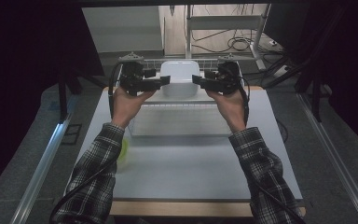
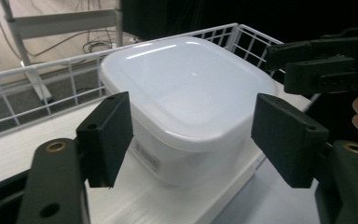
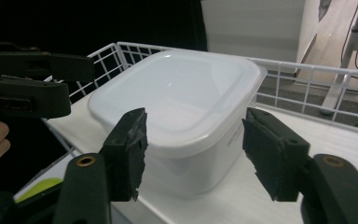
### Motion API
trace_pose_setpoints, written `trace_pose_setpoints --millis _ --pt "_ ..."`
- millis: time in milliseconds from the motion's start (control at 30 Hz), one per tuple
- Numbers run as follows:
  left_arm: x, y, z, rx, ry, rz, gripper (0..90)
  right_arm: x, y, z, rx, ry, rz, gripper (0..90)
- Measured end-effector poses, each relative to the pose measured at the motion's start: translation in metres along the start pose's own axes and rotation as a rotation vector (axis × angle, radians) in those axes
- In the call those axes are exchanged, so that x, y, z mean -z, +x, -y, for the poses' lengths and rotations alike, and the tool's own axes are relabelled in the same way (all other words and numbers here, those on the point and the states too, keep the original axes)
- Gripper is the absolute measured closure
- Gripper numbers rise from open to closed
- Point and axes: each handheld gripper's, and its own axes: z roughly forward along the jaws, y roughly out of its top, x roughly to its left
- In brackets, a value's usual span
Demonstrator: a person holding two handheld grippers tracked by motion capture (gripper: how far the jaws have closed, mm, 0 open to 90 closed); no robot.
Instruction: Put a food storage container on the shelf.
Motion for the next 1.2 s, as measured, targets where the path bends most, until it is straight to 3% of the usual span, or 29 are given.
trace_pose_setpoints --millis 300,433,633,733,867,1200 --pt "0.013 -0.008 0.022 -0.025 0.019 0.035 20.6 0.014 0.01 0.016 0.039 0.014 -0.034 30.9" --pt "0.016 -0.015 0.031 -0.027 0.049 0.061 15.0 0.018 0.014 0.025 0.054 0.023 -0.044 27.5" --pt "0.022 -0.031 0.045 -0.068 0.061 0.073 9.3 0.025 0.02 0.039 0.081 0.034 -0.055 23.7" --pt "0.023 -0.041 0.054 -0.093 0.071 0.061 8.2 0.028 0.023 0.045 0.086 0.04 -0.066 20.9" --pt "0.023 -0.048 0.067 -0.092 0.089 0.077 7.5 0.03 0.026 0.054 0.085 0.057 -0.083 17.8" --pt "0.027 -0.057 0.1 -0.122 0.074 0.081 8.0 0.039 0.036 0.081 0.125 0.085 -0.109 10.2"
